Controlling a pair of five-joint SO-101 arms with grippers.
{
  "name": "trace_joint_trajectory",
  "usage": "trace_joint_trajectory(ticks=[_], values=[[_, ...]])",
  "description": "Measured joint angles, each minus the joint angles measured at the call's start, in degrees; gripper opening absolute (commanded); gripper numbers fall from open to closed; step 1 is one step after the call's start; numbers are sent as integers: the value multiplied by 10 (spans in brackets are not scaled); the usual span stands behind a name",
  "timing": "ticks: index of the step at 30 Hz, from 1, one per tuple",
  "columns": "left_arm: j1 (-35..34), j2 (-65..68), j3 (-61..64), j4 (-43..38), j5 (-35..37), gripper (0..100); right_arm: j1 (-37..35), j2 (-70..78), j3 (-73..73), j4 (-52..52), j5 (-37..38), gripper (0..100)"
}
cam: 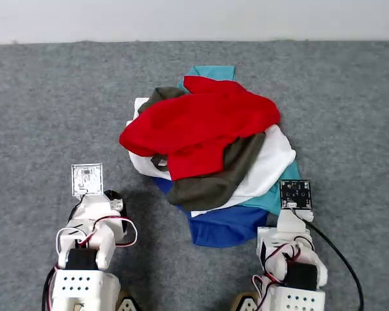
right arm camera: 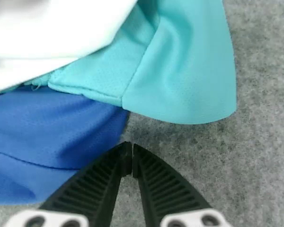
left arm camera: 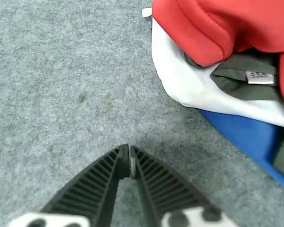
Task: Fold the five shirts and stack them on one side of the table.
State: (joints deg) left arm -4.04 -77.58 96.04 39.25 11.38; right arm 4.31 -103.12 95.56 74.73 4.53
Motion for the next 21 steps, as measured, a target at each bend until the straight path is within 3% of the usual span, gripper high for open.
trace_joint_trajectory(ticks=[21], values=[[24,0,0,0,0,15,0,0,0,0,0,11]])
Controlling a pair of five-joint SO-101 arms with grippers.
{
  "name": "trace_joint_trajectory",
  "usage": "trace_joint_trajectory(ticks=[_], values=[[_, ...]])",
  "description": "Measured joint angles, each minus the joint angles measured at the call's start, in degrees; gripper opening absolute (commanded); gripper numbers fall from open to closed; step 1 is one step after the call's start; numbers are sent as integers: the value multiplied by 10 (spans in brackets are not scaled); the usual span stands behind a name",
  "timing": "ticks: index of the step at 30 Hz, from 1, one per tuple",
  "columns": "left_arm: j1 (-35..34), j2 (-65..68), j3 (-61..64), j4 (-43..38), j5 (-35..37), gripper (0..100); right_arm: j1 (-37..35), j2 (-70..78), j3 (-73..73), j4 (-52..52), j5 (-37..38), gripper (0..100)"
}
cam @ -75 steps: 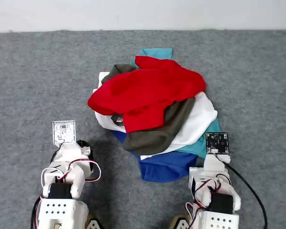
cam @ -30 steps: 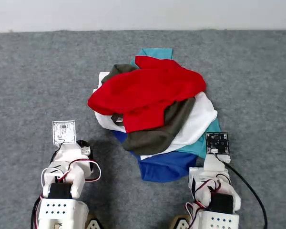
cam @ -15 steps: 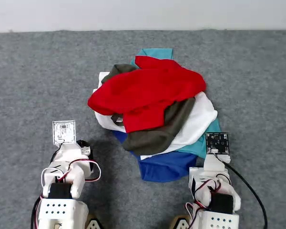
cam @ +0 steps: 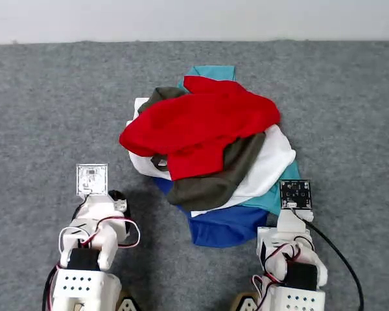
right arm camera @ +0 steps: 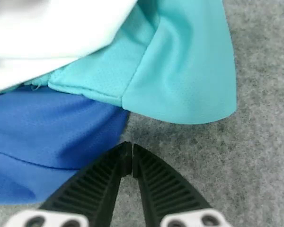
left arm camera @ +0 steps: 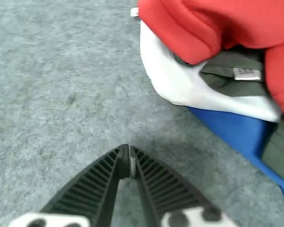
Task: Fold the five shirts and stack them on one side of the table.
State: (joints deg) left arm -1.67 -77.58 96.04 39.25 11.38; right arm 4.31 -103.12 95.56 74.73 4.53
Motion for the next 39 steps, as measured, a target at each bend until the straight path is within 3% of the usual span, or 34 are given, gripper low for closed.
trace_joint_trajectory(ticks=[3,10,17,23,30,33,39], values=[[0,0,-19,0,-13,15,0,0,0,0,0,11],[4,0,-129,8,-152,16,0,0,0,0,0,11],[56,37,-310,112,-263,16,0,0,0,0,0,11],[94,217,-487,217,-271,29,0,0,0,0,0,11],[160,427,-711,395,-276,280,0,0,0,0,0,11],[196,493,-778,466,-276,314,0,0,0,0,0,11],[251,613,-839,487,-278,315,0,0,0,0,0,11]])
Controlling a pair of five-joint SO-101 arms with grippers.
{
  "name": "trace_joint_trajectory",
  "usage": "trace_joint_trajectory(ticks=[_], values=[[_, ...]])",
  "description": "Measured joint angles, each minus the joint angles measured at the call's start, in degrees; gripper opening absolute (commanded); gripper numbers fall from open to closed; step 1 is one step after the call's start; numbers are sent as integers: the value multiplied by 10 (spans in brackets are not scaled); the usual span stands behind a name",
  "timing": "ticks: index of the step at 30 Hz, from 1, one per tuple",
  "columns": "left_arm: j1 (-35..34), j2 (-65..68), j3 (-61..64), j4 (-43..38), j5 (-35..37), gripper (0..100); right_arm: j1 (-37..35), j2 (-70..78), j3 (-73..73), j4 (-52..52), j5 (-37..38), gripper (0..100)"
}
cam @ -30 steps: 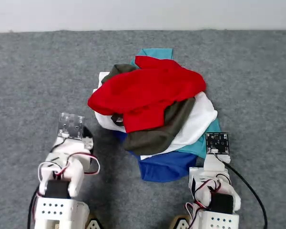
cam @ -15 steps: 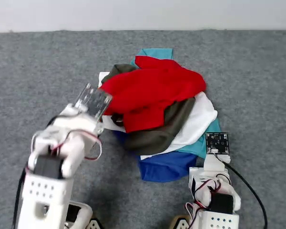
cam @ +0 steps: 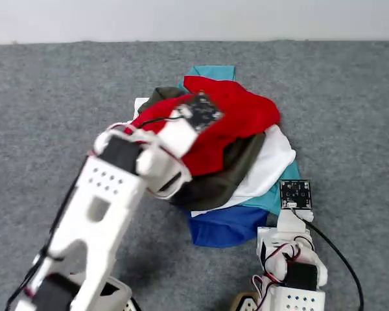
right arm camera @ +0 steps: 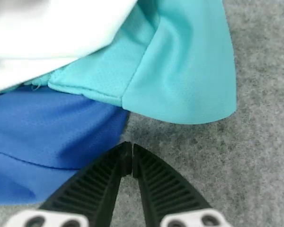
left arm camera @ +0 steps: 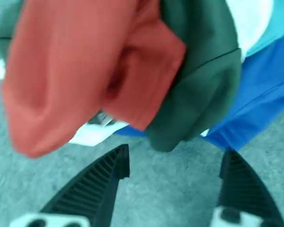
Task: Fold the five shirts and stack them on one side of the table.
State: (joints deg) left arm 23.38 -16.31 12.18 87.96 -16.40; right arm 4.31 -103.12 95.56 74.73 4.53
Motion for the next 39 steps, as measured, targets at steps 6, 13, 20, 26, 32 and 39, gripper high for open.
trace_joint_trajectory(ticks=[6,13,20,26,32,39], values=[[58,113,-40,-28,0,315,0,0,0,0,0,11],[68,244,-47,-132,1,313,0,0,0,0,0,11],[43,333,-47,-205,14,37,0,0,0,0,0,11],[37,327,-47,-213,-1,12,0,0,0,0,0,11],[-23,231,-47,-197,-3,12,0,0,0,0,0,11],[-165,106,-47,-197,-4,12,0,0,0,0,0,11]])
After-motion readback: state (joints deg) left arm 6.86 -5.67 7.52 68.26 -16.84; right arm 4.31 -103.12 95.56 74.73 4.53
